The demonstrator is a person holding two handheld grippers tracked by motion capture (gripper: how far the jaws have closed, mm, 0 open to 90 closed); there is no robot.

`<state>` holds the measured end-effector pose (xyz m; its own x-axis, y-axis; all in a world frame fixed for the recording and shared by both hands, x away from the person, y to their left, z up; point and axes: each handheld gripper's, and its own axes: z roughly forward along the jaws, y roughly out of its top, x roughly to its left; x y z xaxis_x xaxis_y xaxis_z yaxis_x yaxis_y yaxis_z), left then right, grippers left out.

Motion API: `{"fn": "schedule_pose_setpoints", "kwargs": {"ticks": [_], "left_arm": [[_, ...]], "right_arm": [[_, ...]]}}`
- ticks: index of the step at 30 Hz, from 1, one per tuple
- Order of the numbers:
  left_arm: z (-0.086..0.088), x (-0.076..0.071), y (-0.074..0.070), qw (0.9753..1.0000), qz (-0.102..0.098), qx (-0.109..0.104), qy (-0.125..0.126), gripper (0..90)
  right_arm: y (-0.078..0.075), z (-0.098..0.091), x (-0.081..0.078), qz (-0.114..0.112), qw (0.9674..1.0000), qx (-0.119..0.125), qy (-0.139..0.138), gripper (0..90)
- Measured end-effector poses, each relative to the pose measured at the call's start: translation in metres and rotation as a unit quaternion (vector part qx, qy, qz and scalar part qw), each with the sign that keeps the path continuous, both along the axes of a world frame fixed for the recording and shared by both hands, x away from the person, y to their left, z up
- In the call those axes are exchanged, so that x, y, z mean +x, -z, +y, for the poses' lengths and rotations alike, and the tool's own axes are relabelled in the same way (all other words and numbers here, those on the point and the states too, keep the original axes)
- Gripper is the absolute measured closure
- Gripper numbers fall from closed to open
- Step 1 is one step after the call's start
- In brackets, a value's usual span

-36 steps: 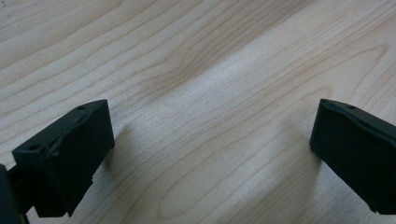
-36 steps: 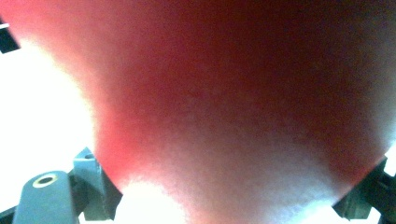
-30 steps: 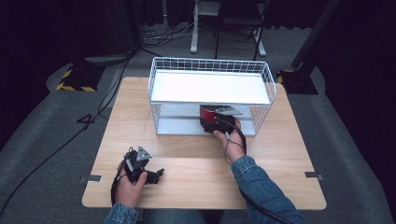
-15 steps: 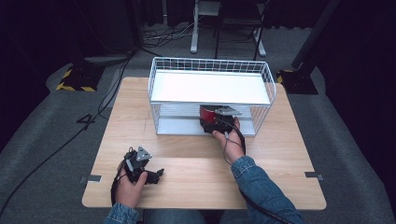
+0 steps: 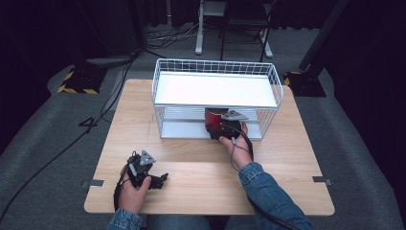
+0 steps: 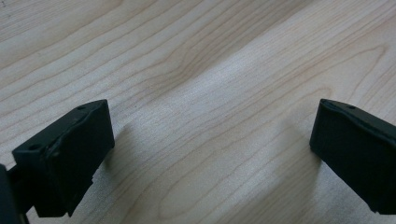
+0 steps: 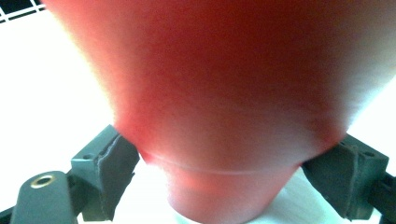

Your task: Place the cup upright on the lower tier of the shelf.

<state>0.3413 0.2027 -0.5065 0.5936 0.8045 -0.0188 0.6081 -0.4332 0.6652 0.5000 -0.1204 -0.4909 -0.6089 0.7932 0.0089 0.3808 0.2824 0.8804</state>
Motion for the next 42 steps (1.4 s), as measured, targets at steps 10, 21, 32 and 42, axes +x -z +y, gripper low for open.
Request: {"fn": "schedule_pose_setpoints", "kwargs": {"ticks": [10, 21, 32, 42], "left_arm": [[0.0, 0.0, 0.0, 1.0, 0.001, -0.001, -0.002, 0.2], [0.0, -0.002, 0.0, 1.0, 0.0, 0.0, -0.009, 0.2], [0.005, -0.005, 0.0, 0.9998, 0.001, -0.004, -0.018, 0.2], [0.007, -0.008, 0.0, 0.9998, 0.001, -0.002, -0.021, 0.2]], "right_arm": [[-0.012, -0.012, -0.016, -0.008, 0.9998, 0.012, -0.012, 15.4], [-0.036, -0.04, -0.044, -0.003, 0.9988, 0.038, -0.031, 15.4], [-0.053, -0.067, -0.067, -0.001, 0.9974, 0.056, -0.046, 15.4], [-0.064, -0.092, -0.09, -0.006, 0.9966, 0.05, -0.065, 15.4]]}}
